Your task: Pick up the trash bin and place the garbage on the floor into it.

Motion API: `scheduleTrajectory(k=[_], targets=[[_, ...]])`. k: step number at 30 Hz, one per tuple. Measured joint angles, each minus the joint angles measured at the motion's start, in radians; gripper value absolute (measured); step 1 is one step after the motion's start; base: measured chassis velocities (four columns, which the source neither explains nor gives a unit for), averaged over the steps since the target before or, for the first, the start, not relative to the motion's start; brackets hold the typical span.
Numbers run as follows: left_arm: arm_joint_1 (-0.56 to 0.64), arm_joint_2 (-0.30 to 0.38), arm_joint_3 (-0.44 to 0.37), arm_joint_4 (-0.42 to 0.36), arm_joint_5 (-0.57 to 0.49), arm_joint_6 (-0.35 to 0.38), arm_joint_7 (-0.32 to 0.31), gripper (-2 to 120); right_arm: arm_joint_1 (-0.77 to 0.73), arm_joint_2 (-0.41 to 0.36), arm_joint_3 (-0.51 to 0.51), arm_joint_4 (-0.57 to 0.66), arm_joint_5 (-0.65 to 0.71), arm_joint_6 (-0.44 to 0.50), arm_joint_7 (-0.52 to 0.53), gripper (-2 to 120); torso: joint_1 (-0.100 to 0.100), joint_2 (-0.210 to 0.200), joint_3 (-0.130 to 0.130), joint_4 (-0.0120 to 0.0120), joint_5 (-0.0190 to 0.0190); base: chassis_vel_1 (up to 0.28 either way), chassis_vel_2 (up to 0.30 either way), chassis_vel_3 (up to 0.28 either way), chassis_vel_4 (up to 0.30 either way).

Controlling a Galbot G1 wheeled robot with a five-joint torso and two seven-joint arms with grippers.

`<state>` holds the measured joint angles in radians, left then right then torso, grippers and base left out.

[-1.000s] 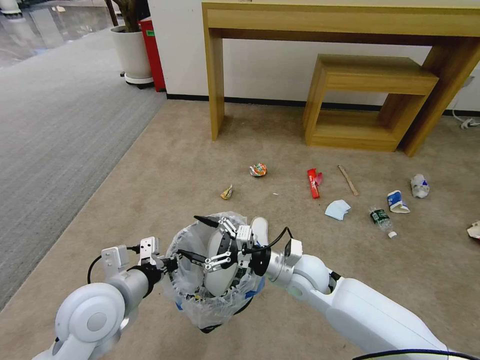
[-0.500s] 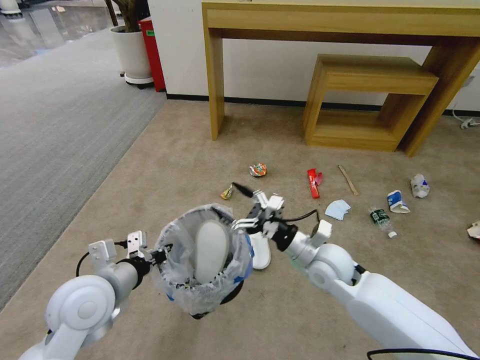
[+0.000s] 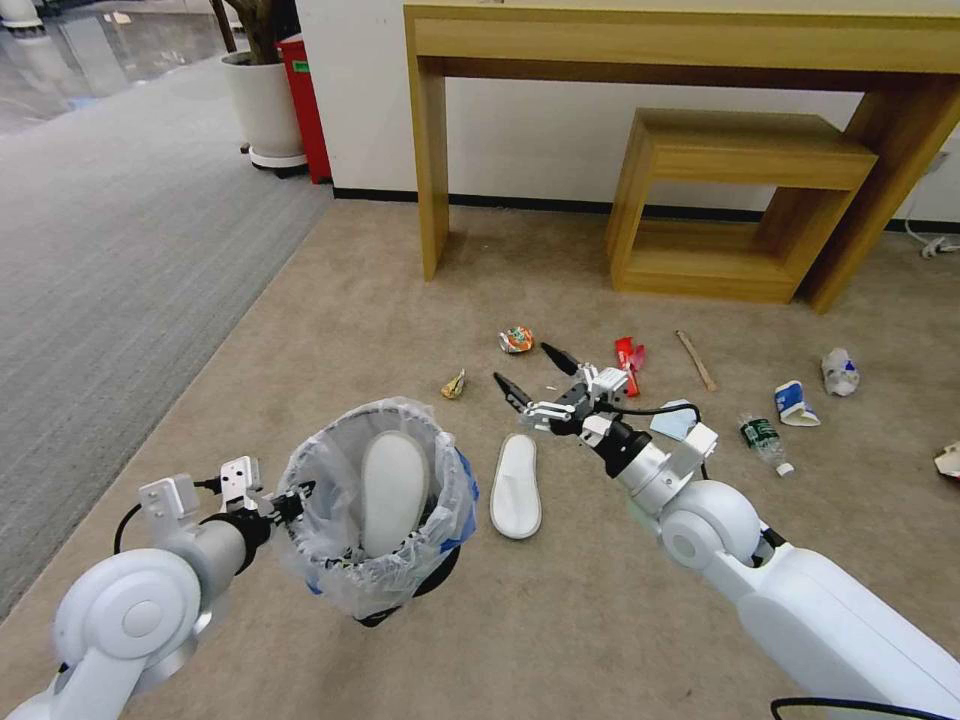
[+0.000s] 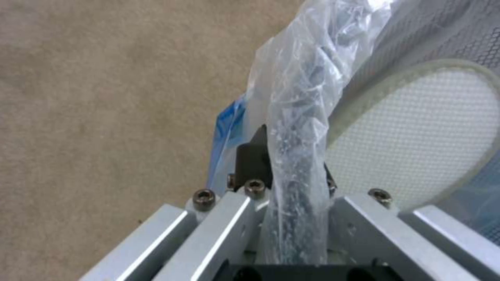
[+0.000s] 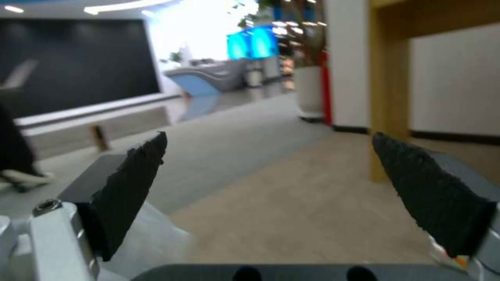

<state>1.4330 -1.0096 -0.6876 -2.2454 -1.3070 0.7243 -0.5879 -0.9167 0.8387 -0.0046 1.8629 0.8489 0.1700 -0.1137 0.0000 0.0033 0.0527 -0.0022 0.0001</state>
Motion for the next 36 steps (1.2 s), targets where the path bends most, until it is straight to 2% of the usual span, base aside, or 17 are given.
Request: scheduleTrajectory(k=[2,9,18,36], targets=[[0.008,0.003,-0.018,0.000,0.000,-0.002,0.002,1,-0.020,-0.001,0.022,-0.007,-0.008,-0.005,0.043,100,0.000,0.000,0.000,-0.0001,-0.0001,0.000,0.000,0.000,0.000],[0.022,0.010,-0.067,-0.003,-0.007,-0.003,0.003,1,-0.064,-0.014,0.088,-0.019,-0.032,0.003,0.076,100,0.000,0.000,0.000,0.0000,0.0000,0.000,0.000,0.000,0.000],[0.035,0.025,-0.127,-0.006,-0.060,-0.003,-0.033,1,-0.120,-0.032,0.144,-0.045,-0.055,-0.001,0.112,100,0.000,0.000,0.000,-0.0001,-0.0001,0.000,0.000,0.000,0.000],[0.018,0.076,-0.115,0.025,-0.089,0.002,-0.045,1,-0.244,-0.003,0.227,-0.080,-0.166,-0.011,0.136,100,0.000,0.000,0.000,-0.0002,-0.0001,0.000,0.000,0.000,0.000]])
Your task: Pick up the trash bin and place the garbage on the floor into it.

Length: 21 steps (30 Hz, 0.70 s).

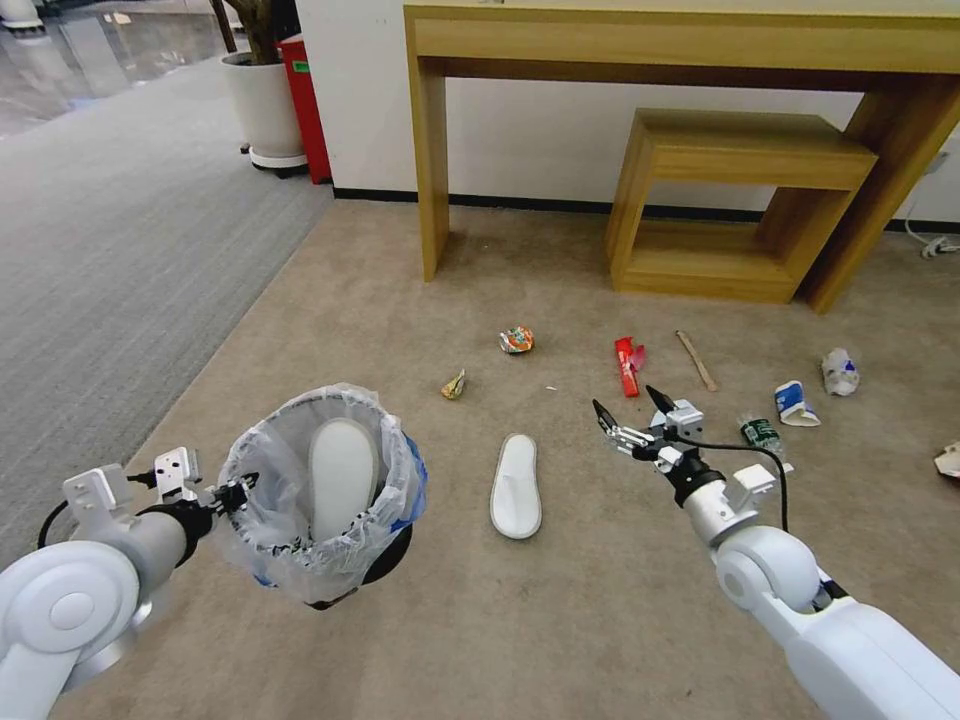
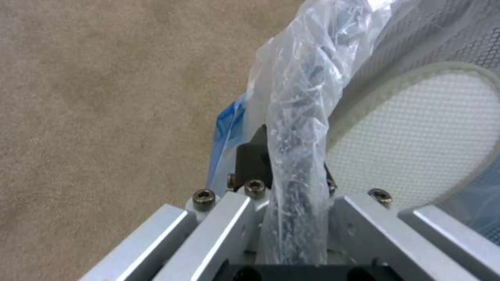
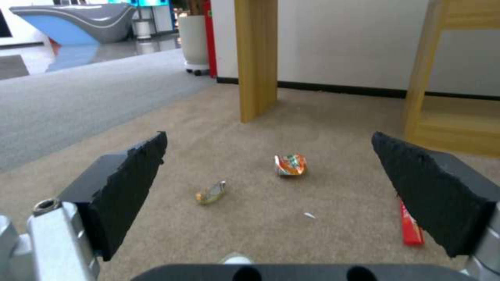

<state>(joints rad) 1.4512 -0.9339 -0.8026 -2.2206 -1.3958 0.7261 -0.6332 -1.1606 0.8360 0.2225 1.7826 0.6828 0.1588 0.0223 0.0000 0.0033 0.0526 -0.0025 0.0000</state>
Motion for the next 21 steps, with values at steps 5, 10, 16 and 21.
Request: scheduleTrajectory(k=[5,10,16,21], targets=[[-0.001,0.005,0.003,0.003,0.000,0.000,0.000,1,-0.004,0.005,0.002,-0.003,-0.012,-0.003,0.004,100,0.000,0.000,0.000,0.0002,-0.0001,0.000,0.000,0.000,0.000],[0.003,0.004,0.004,0.002,0.001,0.001,0.001,1,-0.021,0.010,0.011,-0.002,-0.030,-0.009,0.004,99,0.000,0.000,0.000,0.0002,0.0000,0.000,0.000,0.000,0.000],[0.003,0.004,0.007,-0.004,0.002,0.001,0.002,1,-0.038,0.013,0.019,0.005,-0.036,-0.015,0.007,96,0.000,0.000,0.000,0.0001,0.0000,0.000,0.000,0.000,0.000],[0.006,0.002,0.008,-0.014,0.004,0.001,0.002,1,-0.046,0.015,0.027,0.013,-0.042,-0.027,0.015,89,0.000,0.000,0.000,0.0001,0.0000,0.000,0.000,0.000,0.000]])
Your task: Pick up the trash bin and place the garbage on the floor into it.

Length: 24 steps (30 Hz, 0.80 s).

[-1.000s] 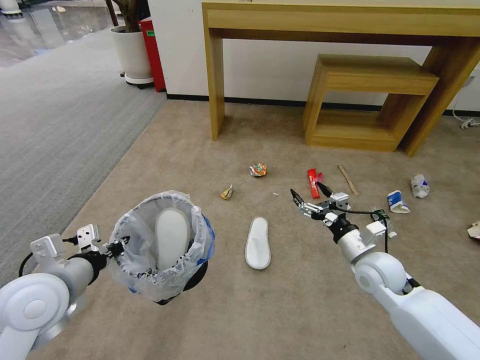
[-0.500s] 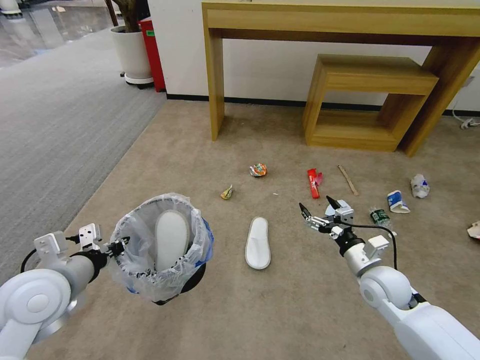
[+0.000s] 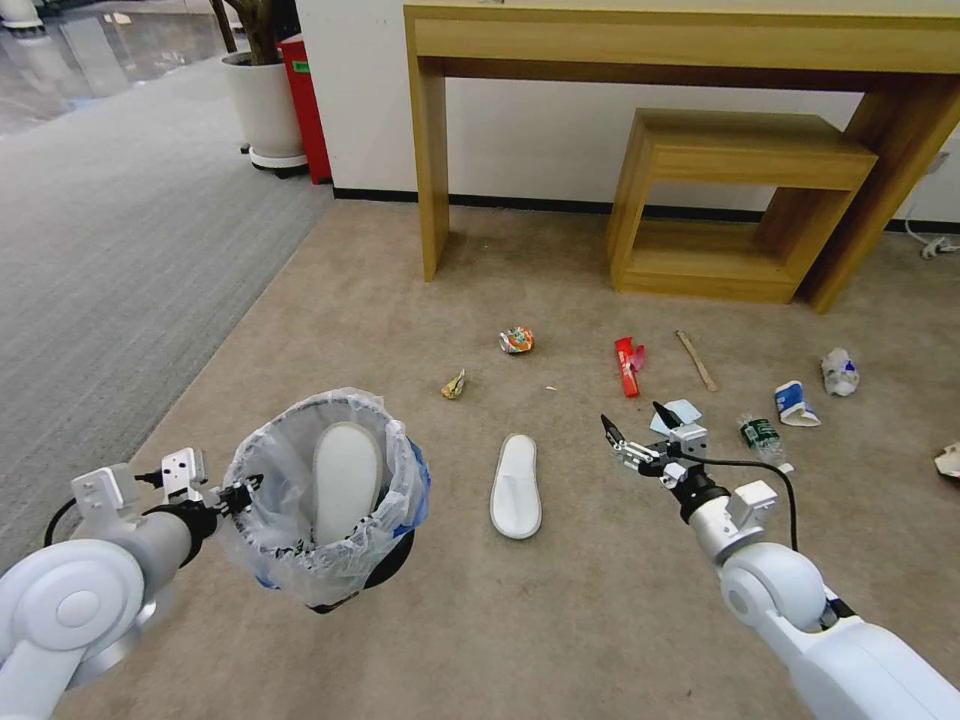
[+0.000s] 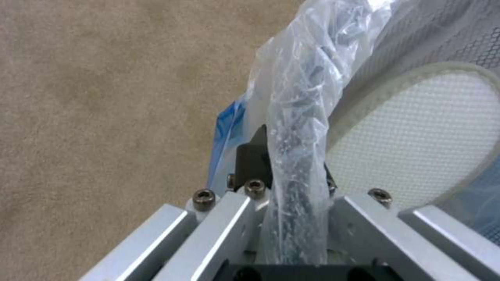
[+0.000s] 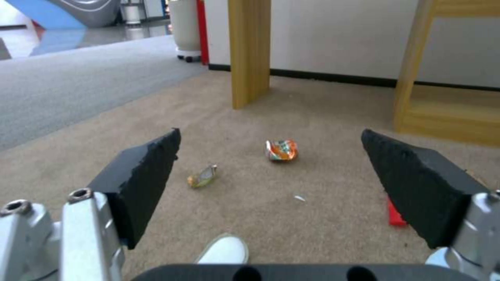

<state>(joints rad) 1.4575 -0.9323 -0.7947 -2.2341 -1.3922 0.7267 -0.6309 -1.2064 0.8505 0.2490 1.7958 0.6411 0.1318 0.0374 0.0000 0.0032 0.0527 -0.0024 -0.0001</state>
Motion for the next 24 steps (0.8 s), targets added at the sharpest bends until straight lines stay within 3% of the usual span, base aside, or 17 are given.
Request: scheduleTrajectory(k=[24], targets=[[0.002,-0.006,0.007,-0.008,0.008,0.001,0.004,1,-0.015,0.012,0.011,0.013,-0.021,-0.018,0.006,83,0.000,0.000,0.000,0.0001,0.0000,-0.024,0.030,0.023,-0.027]])
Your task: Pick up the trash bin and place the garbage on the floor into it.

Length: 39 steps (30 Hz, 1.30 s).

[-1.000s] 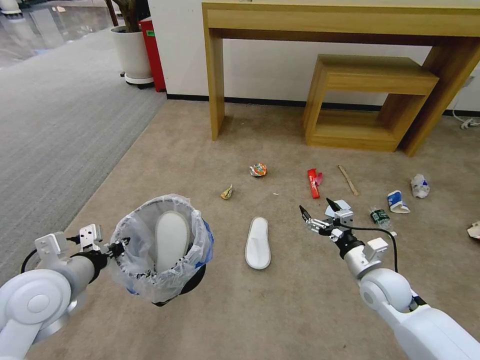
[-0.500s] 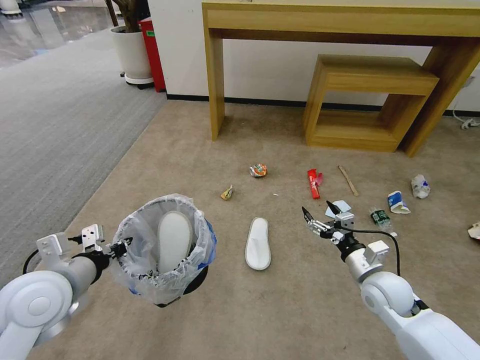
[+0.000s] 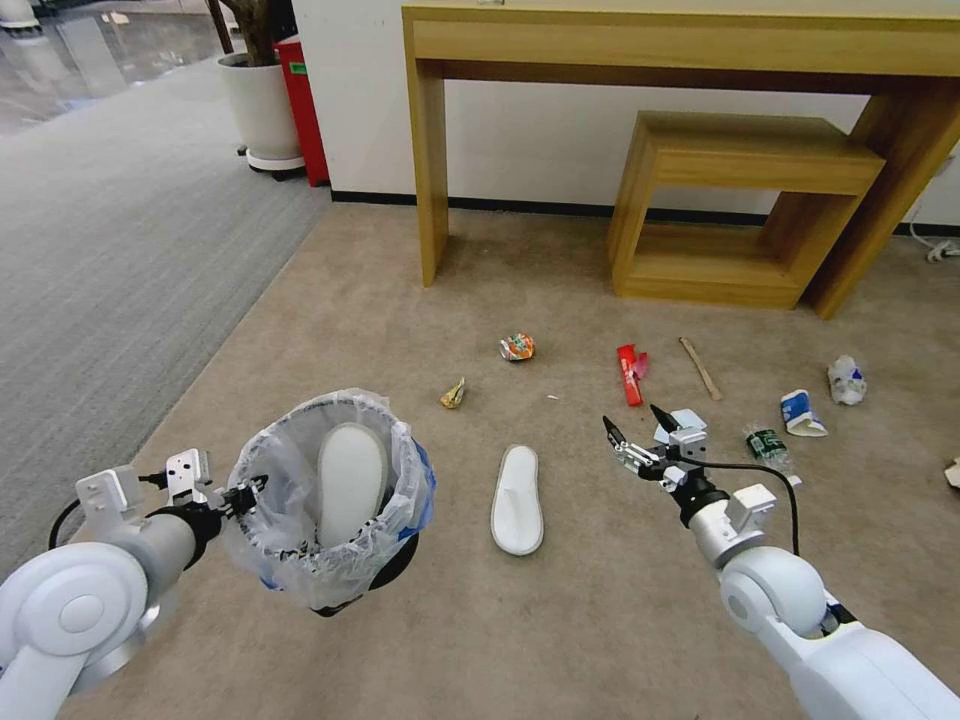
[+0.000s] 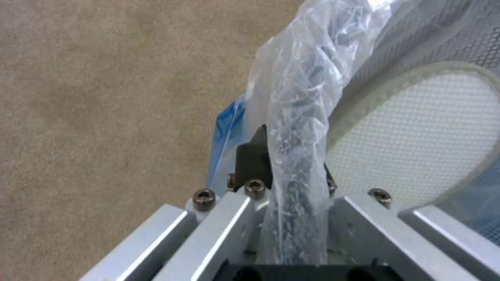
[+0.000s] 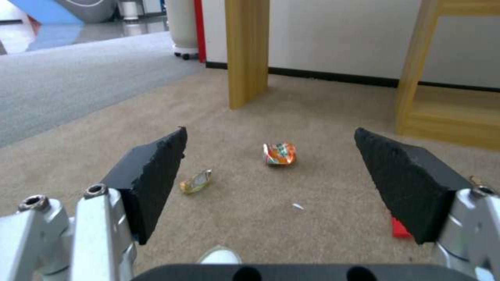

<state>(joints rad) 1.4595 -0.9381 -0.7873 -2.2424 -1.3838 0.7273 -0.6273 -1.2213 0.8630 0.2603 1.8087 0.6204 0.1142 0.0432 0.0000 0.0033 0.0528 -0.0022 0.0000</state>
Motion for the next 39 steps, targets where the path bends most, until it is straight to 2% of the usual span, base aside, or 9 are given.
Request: scheduleTrajectory(k=[39], targets=[[0.002,-0.005,0.004,-0.001,0.009,-0.002,0.001,1,-0.006,-0.004,-0.018,0.000,0.011,-0.001,0.002,83,0.000,0.000,0.000,-0.0001,0.0001,-0.051,0.043,0.044,-0.047]])
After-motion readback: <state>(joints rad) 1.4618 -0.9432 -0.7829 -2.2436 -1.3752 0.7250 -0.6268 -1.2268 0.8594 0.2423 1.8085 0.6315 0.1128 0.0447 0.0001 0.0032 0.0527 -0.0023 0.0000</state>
